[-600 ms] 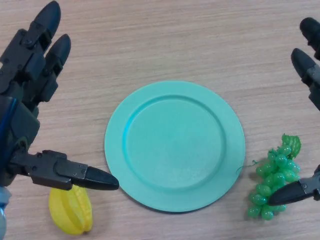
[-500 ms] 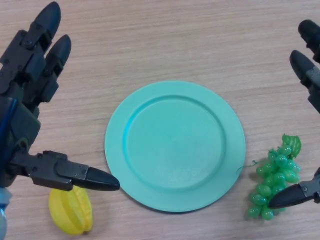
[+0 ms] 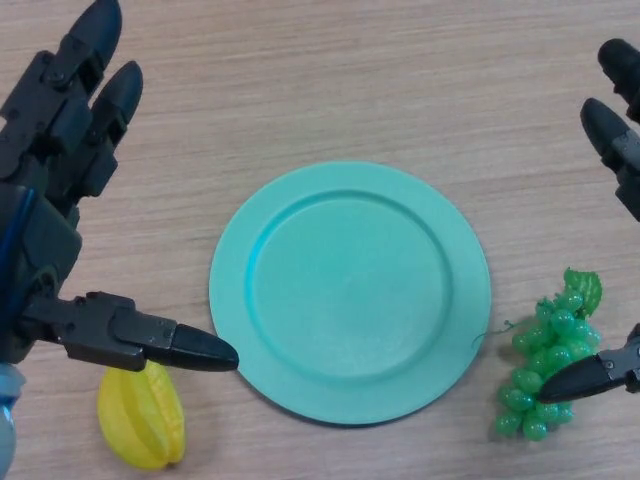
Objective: Pick up the green grapes and place it on the plate
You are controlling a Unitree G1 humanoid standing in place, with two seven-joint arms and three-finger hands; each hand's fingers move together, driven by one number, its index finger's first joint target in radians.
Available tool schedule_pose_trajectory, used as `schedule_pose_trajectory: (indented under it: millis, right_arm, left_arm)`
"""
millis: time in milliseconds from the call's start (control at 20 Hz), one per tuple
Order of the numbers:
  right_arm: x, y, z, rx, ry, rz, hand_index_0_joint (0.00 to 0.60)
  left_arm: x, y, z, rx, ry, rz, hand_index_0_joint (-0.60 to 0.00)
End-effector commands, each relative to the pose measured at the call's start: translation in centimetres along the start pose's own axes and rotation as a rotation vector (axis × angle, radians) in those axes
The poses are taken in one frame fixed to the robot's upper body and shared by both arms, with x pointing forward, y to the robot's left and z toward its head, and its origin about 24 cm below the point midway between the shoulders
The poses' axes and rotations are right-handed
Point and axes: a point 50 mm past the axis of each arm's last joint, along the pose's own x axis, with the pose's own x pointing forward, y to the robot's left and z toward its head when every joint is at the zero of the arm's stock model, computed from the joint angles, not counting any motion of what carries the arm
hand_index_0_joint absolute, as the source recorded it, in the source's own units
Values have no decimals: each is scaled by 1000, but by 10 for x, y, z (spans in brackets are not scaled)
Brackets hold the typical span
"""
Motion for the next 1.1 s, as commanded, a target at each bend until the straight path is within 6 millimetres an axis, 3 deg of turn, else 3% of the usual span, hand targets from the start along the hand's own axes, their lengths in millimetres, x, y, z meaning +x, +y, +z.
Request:
schedule_pose_trajectory:
  millis: [50, 350, 850, 1050, 1100]
  right_arm:
    - [2, -14, 14, -154, -184, -11, 0]
    - [8, -20, -48, -389, -55, 23, 0]
    - [-1, -25, -114, -795, 142, 137, 0]
    - [-2, -29, -125, -693, 173, 81, 0]
    - [-2, -29, -125, -686, 174, 80, 50]
  left_arm:
    - [-1, 3, 26, 101, -199, -2, 0]
    - [-4, 8, 19, 112, -184, 18, 0]
    - [-2, 12, 14, 142, -185, 53, 0]
    - [-1, 14, 13, 147, -184, 64, 0]
    - [-1, 14, 13, 147, -184, 64, 0]
